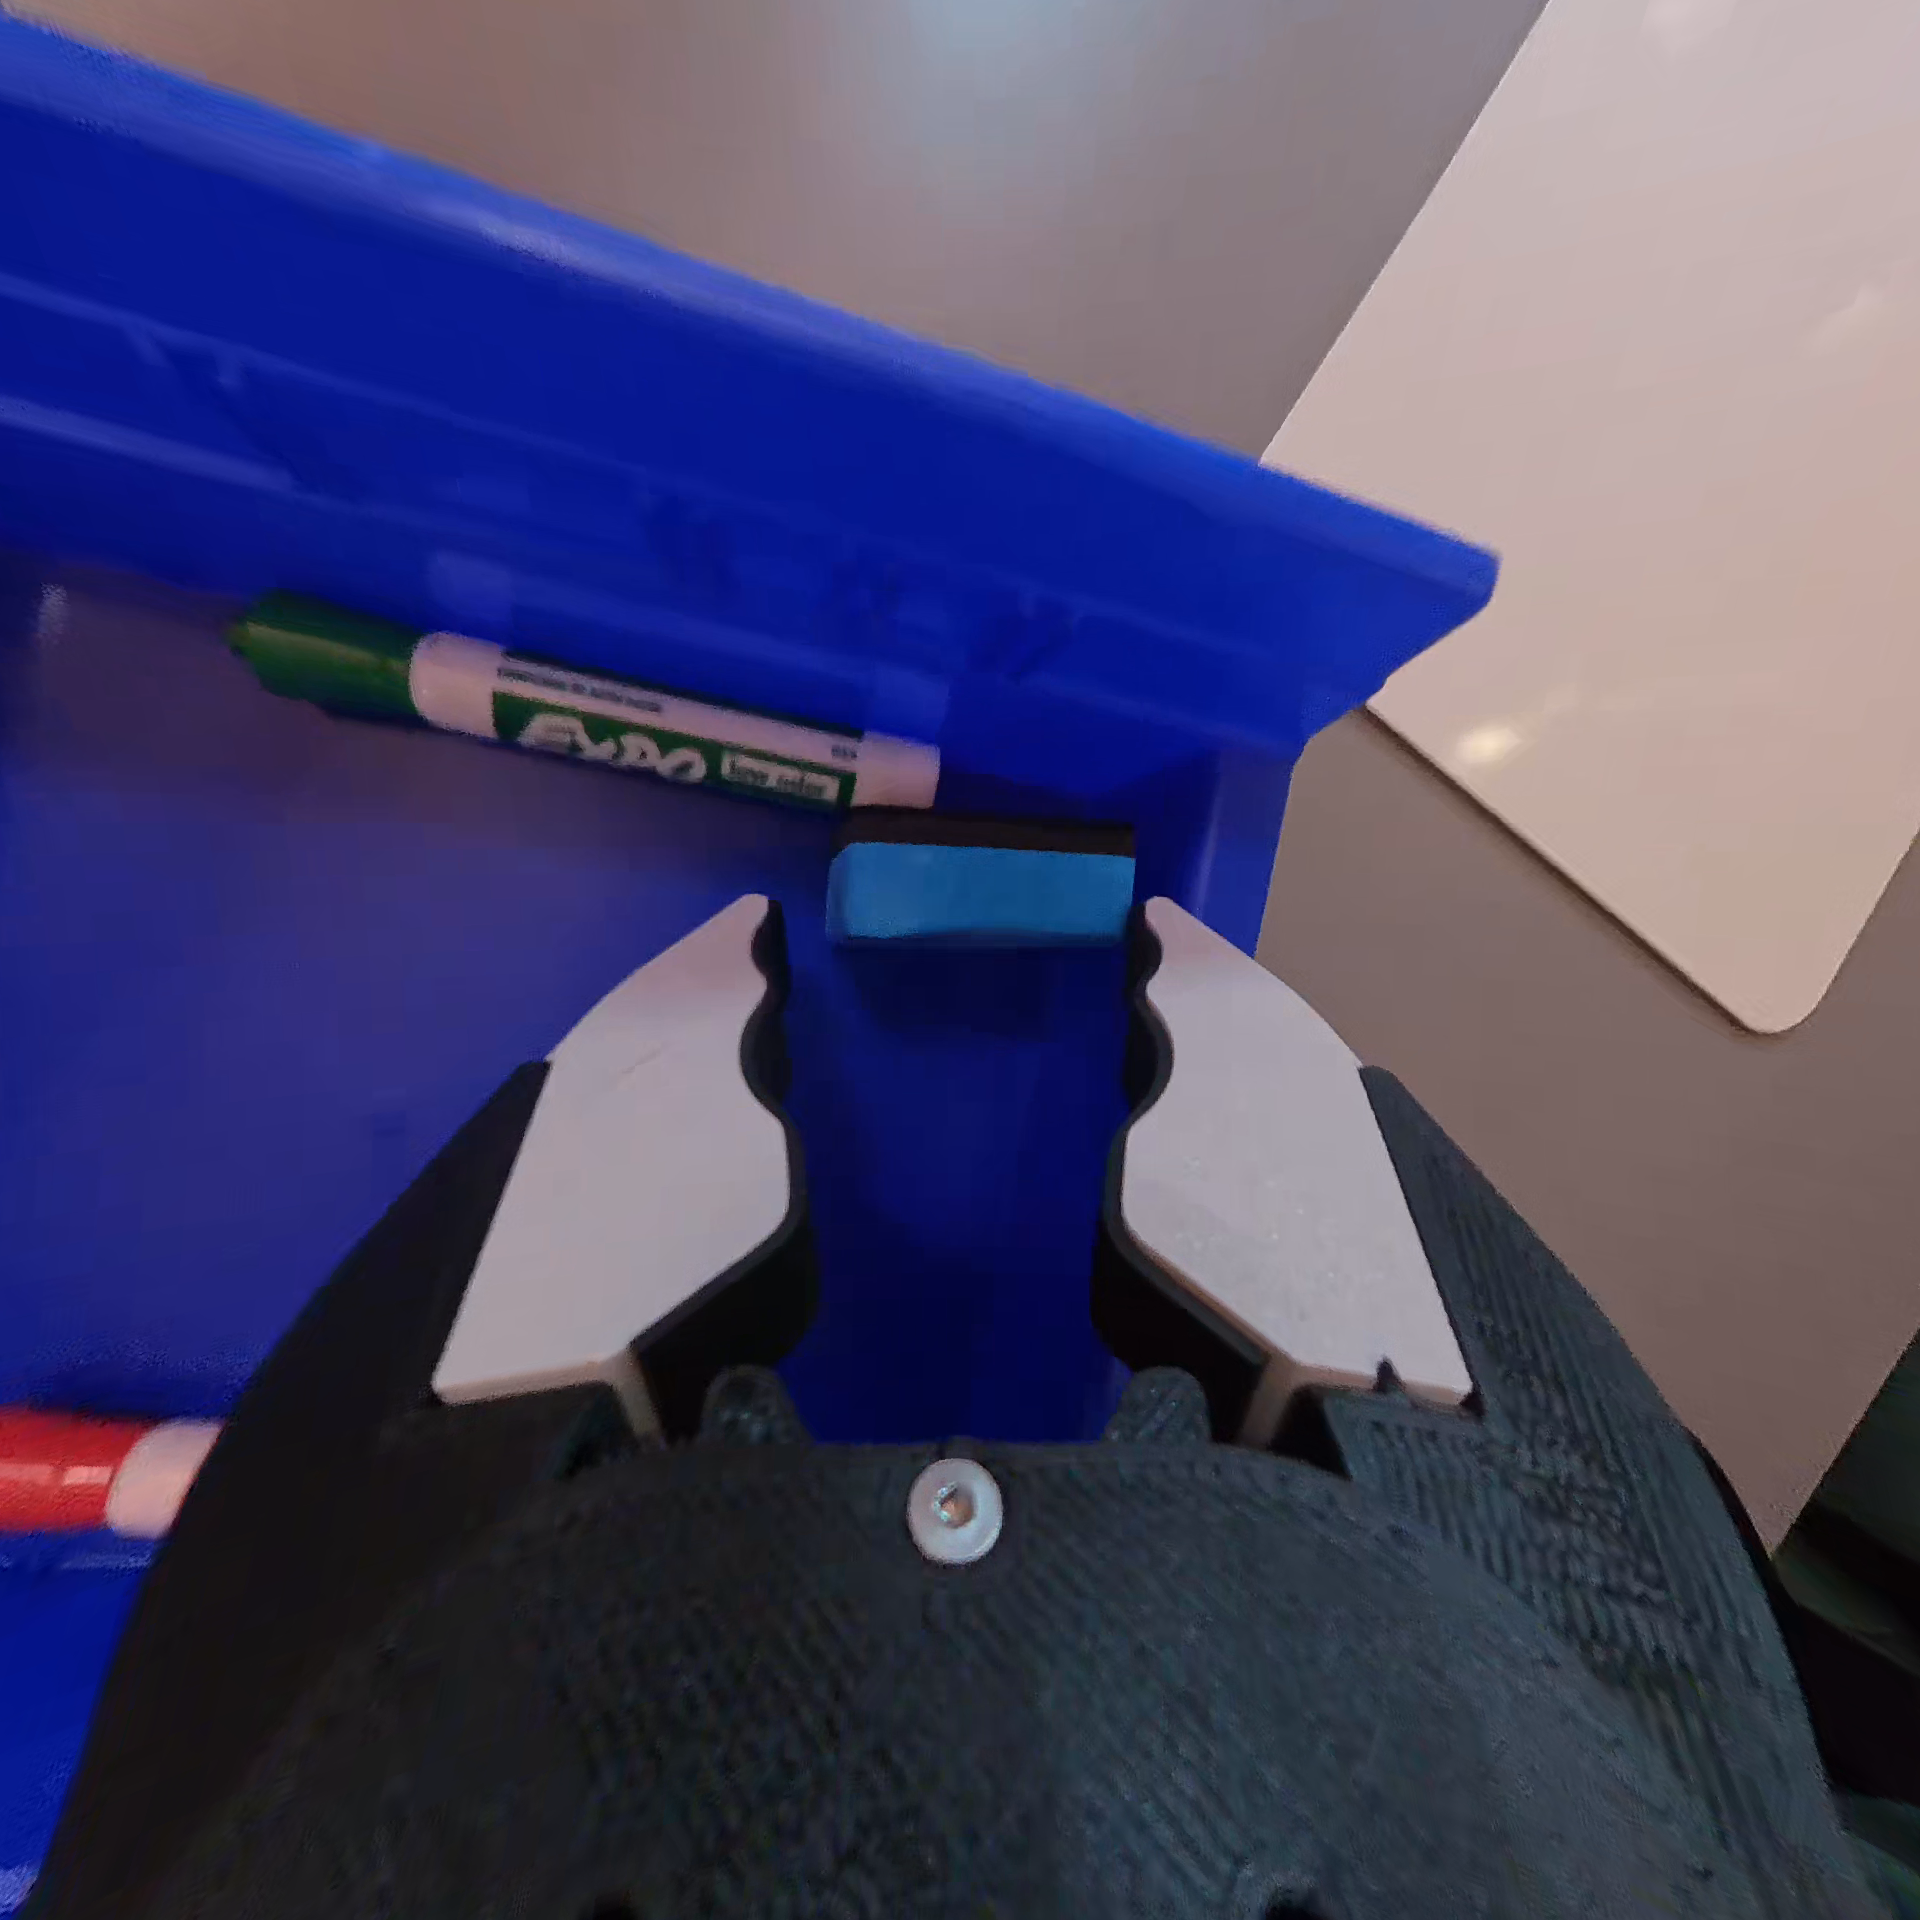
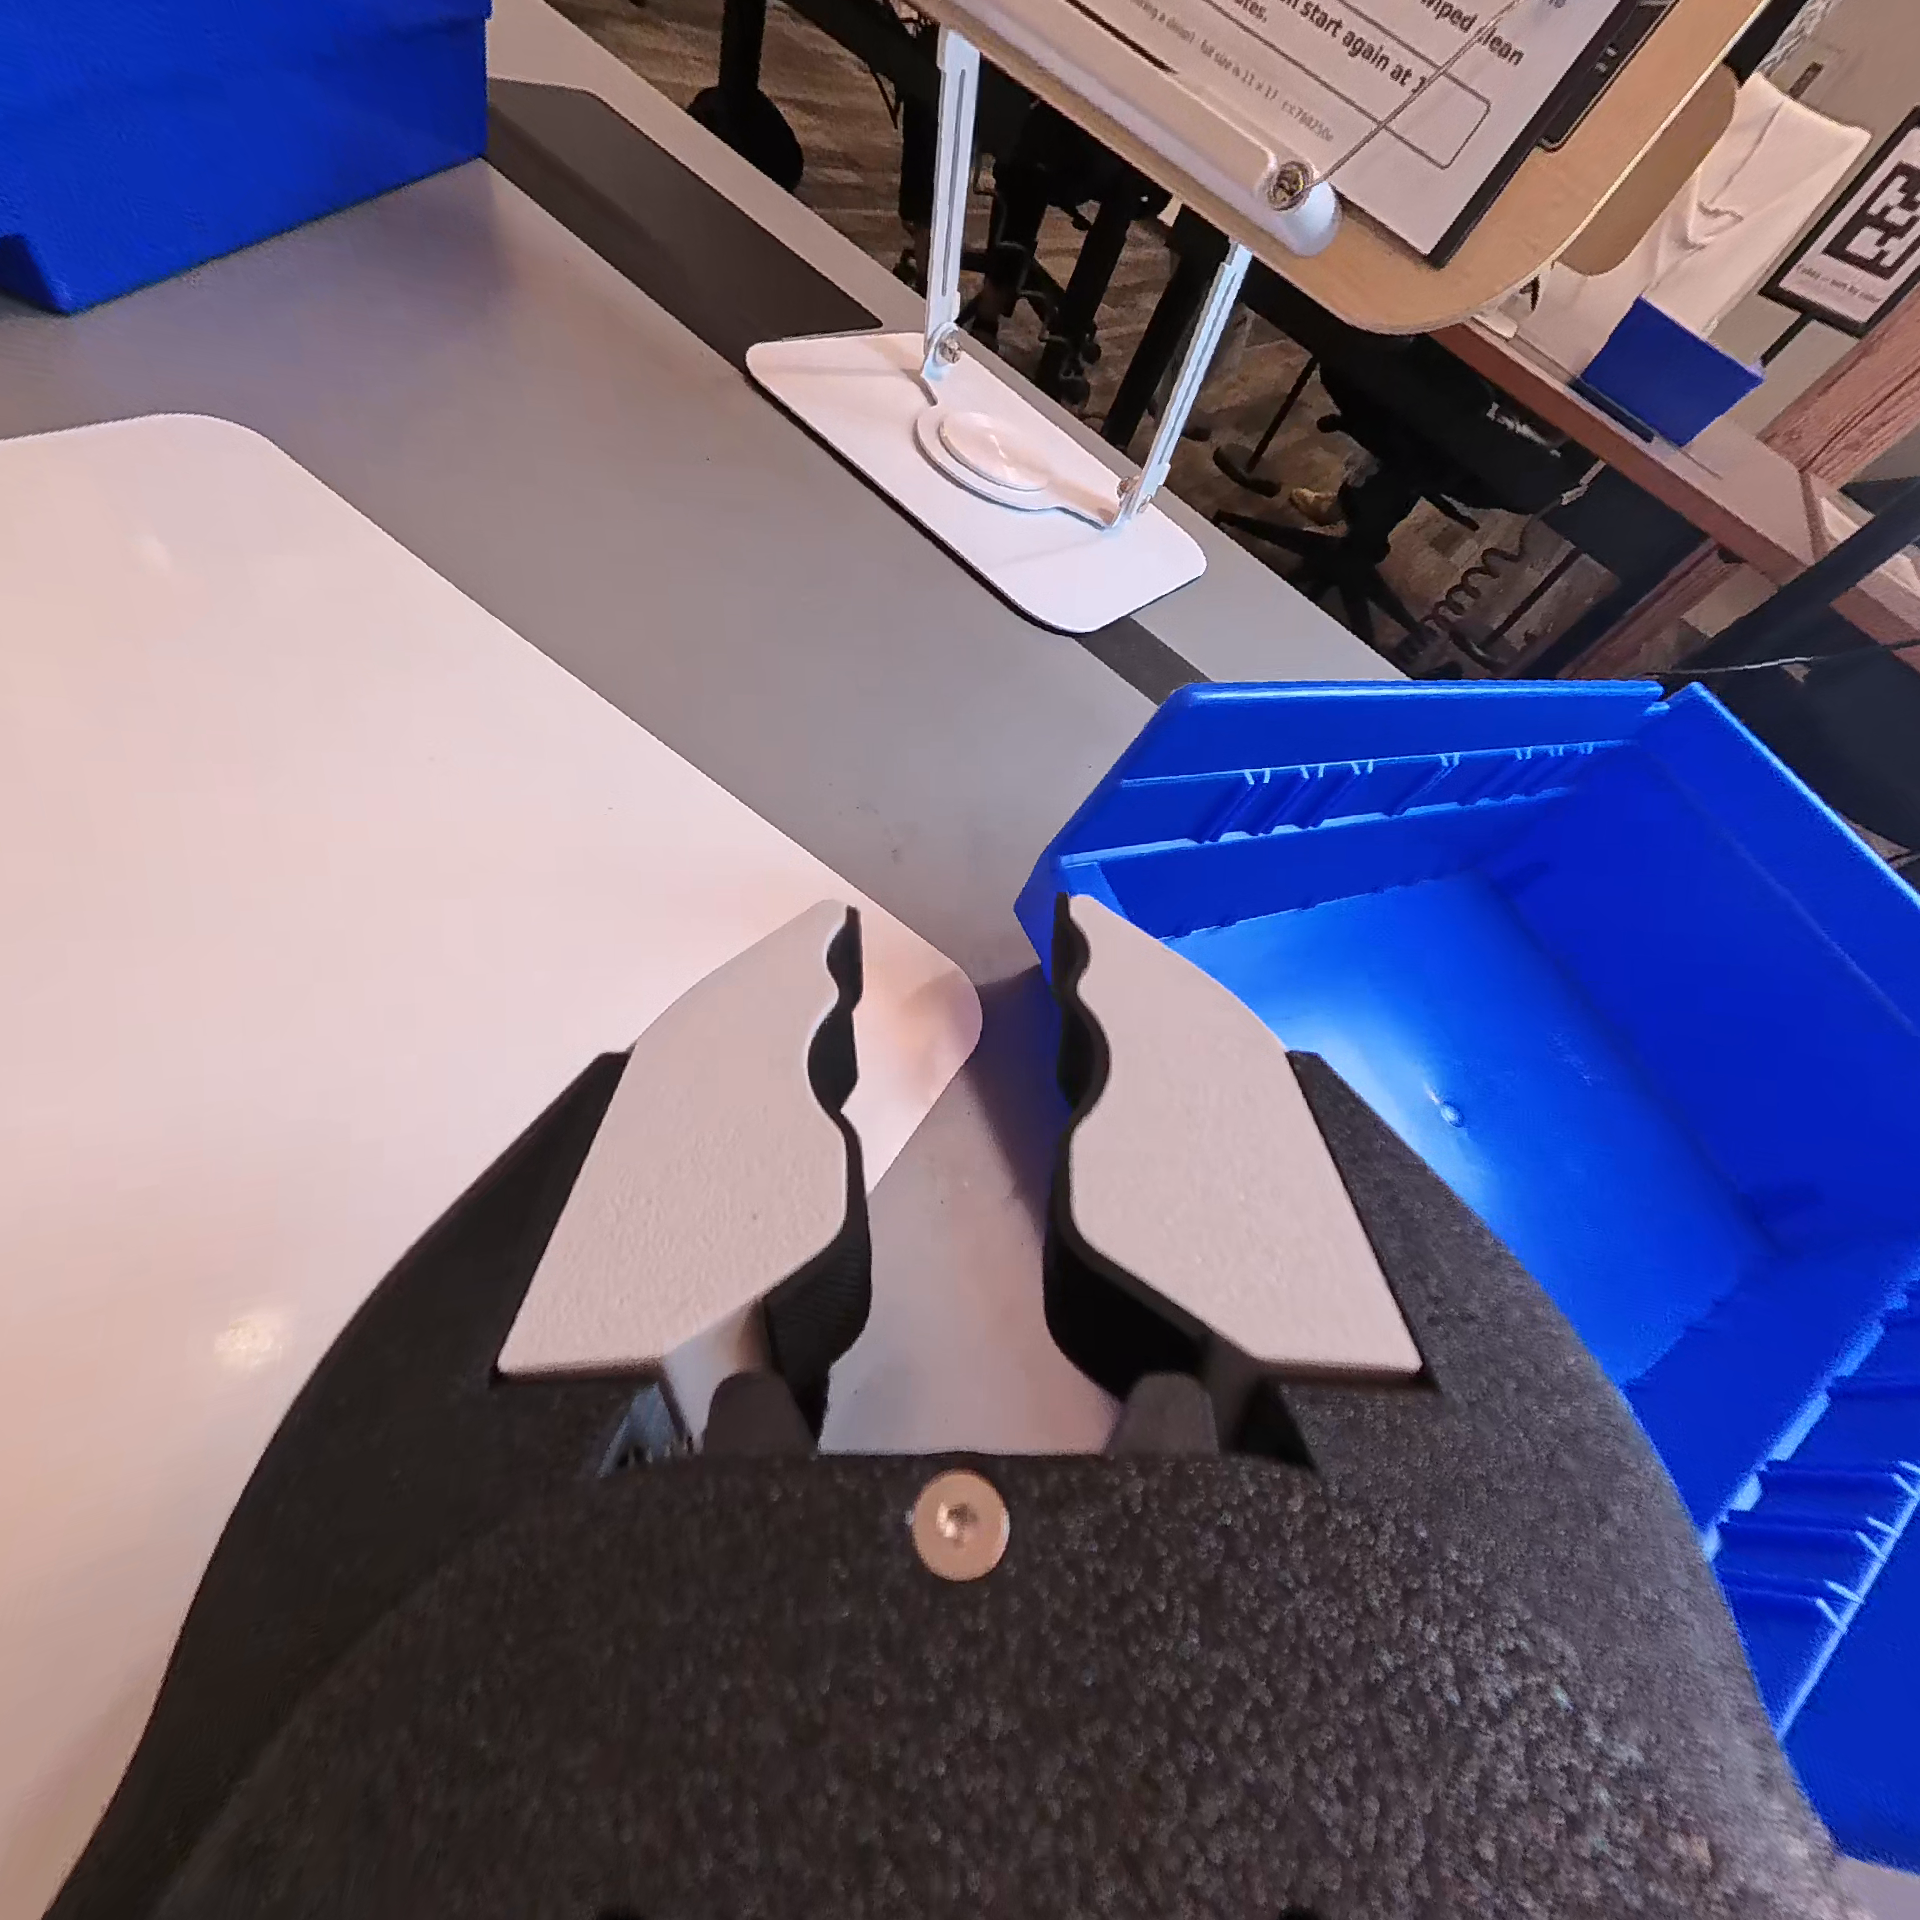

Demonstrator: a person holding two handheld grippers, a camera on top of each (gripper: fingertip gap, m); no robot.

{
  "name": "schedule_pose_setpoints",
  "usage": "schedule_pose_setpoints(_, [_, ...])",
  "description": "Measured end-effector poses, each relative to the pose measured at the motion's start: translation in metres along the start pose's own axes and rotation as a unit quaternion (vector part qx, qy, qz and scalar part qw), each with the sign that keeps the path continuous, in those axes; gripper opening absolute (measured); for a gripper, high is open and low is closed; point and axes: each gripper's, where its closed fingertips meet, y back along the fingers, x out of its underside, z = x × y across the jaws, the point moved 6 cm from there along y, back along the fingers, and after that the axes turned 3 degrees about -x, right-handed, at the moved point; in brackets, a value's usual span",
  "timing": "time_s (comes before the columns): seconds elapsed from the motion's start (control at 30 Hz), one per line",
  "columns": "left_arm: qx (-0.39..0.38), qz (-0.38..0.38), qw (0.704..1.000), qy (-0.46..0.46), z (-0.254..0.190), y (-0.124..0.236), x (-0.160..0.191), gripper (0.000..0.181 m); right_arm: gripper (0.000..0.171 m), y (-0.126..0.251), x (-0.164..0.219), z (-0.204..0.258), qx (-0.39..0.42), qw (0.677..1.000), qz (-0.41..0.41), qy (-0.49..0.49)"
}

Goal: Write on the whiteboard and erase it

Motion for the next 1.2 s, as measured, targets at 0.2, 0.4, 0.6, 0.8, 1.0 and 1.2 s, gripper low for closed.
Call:
schedule_pose_setpoints(0.2, [-0.034, -0.001, 0.999, -0.004, 0.007, 0.001, -0.013, 0.053, 0.034, 0.001, 0.000, -0.001, 0.004, 1.000, 0.000, -0.002])
schedule_pose_setpoints(0.4, [-0.152, 0.202, 0.967, -0.038, 0.033, 0.024, -0.002, 0.053, 0.032, 0.002, -0.002, 0.000, -0.002, 1.000, 0.000, -0.009])
schedule_pose_setpoints(0.6, [-0.118, 0.184, 0.975, -0.031, 0.043, -0.006, -0.014, 0.057, 0.033, 0.009, -0.006, -0.006, 0.022, 1.000, -0.009, -0.008])
schedule_pose_setpoints(0.8, [-0.041, -0.014, 0.995, 0.088, 0.059, -0.003, -0.041, 0.059, 0.034, 0.015, -0.008, -0.016, 0.033, 0.998, -0.029, -0.042])
schedule_pose_setpoints(1.0, [-0.084, 0.027, 0.988, 0.124, 0.071, -0.024, -0.033, 0.061, 0.034, 0.015, -0.008, -0.014, 0.037, 0.999, -0.024, -0.031])
schedule_pose_setpoints(1.2, [-0.145, 0.084, 0.980, 0.108, 0.076, -0.030, -0.027, 0.044, 0.033, 0.017, -0.009, -0.015, 0.040, 0.998, -0.028, -0.030])
